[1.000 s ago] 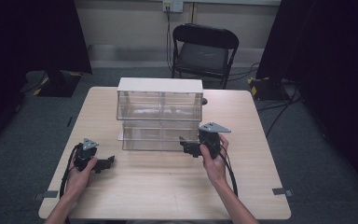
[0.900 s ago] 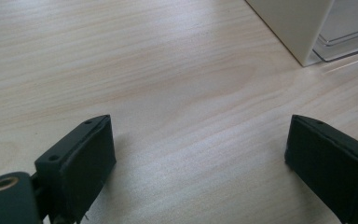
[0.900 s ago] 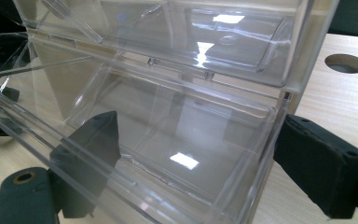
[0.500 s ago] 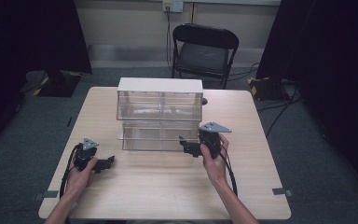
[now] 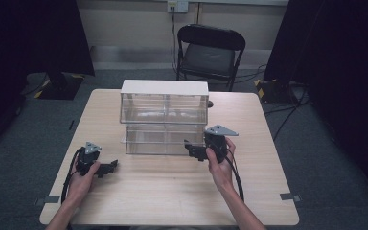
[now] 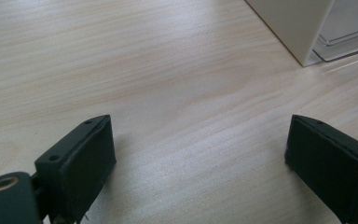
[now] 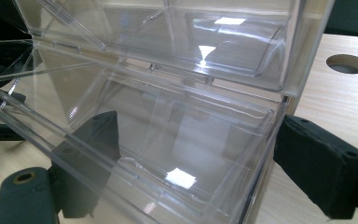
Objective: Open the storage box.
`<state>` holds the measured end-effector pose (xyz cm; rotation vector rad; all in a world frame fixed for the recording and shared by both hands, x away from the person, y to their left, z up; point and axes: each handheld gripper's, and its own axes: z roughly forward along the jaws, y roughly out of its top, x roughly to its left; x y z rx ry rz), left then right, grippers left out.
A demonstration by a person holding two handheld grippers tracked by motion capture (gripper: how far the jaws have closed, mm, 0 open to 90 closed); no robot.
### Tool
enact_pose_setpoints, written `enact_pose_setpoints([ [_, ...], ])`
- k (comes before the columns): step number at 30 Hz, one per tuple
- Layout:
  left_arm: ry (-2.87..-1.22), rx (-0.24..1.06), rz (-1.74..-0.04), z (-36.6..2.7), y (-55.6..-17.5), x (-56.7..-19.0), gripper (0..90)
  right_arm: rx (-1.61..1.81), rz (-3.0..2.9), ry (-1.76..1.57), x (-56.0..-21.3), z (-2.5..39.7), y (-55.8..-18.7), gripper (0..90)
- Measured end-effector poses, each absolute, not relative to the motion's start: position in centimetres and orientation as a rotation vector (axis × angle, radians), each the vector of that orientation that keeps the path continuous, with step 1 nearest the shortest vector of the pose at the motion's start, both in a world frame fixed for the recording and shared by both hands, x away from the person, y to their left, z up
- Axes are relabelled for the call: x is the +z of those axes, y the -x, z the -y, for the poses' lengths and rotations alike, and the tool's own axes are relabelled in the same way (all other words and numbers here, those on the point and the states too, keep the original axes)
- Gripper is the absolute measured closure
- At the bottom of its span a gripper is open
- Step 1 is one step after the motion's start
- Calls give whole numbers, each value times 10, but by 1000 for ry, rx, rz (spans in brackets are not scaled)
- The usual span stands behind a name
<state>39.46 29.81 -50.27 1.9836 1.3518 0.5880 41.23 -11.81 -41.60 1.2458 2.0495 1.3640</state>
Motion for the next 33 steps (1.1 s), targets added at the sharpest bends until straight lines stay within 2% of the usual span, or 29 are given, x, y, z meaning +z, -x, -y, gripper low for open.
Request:
enact_pose_setpoints([
  [33,-1983,589,-1352,-298,-395,-503,77,1374,-2021,-1249,-406,123,-411,139],
])
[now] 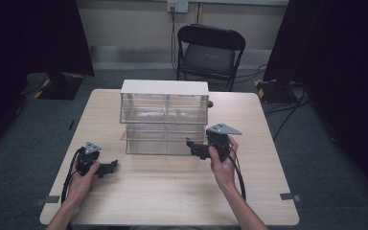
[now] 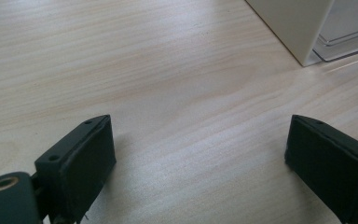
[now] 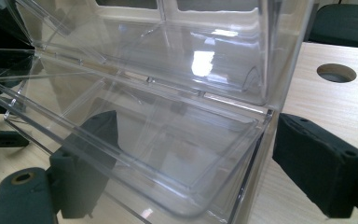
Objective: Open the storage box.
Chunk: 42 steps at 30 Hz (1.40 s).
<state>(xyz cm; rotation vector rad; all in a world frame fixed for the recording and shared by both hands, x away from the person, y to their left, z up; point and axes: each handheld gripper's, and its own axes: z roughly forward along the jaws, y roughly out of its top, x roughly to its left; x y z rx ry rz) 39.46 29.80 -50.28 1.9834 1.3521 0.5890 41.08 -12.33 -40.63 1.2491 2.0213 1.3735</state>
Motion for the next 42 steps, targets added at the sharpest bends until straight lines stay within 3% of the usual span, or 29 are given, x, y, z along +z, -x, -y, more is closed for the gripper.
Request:
enact_pose_setpoints([
  [42,-1984,588,-1352,-298,-395,-503,77,1501,-1939,-1257,-386,130,-416,100],
])
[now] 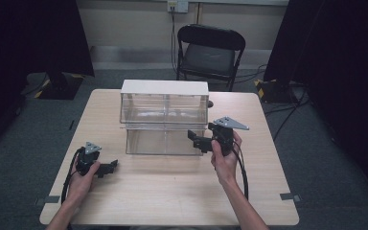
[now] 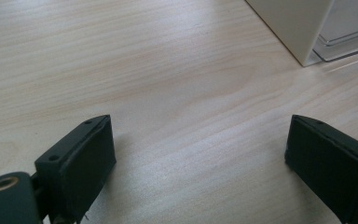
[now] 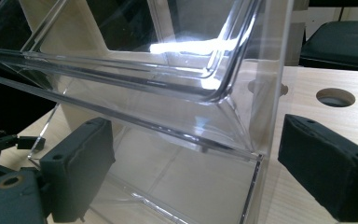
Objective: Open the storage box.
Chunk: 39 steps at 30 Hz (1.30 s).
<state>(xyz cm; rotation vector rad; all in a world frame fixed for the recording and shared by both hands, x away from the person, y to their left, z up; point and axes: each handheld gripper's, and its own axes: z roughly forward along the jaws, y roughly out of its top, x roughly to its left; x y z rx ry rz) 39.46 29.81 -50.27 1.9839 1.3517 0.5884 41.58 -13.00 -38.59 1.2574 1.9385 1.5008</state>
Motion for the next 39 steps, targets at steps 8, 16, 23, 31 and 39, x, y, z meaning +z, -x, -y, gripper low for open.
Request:
enact_pose_setpoints([
  [8,-1983,588,-1352,-298,-395,-503,77,1500,-1939,-1260,-386,130,-416,100],
  [16,-1984,588,-1352,-298,-395,-503,77,1506,-1942,-1255,-386,130,-416,100],
  [23,-1983,589,-1352,-298,-395,-503,77,1506,-1945,-1253,-386,131,-416,100],
  [31,-1984,588,-1352,-298,-395,-503,77,1509,-1945,-1258,-386,131,-416,100],
  [39,-1984,589,-1352,-298,-395,-503,77,1512,-1942,-1261,-387,131,-416,100],
])
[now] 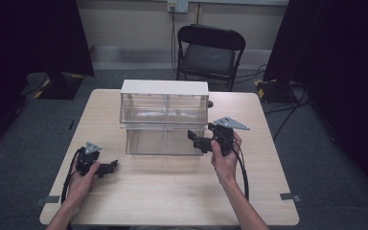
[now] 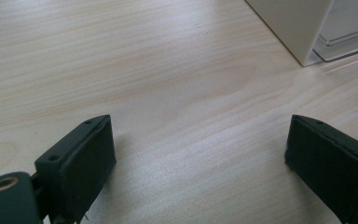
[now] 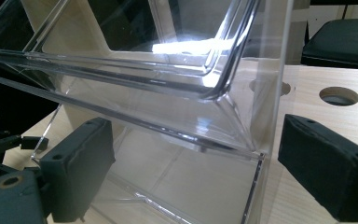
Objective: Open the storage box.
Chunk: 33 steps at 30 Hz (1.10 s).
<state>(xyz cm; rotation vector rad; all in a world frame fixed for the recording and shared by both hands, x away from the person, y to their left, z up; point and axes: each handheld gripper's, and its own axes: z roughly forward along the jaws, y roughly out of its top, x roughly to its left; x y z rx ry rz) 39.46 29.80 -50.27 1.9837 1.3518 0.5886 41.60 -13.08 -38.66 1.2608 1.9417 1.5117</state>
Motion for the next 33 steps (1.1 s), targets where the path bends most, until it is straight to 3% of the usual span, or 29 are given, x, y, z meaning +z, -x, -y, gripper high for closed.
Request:
enact_pose_setpoints([
  [33,-1983,589,-1352,-298,-395,-503,77,1522,-1944,-1262,-387,131,-417,100],
])
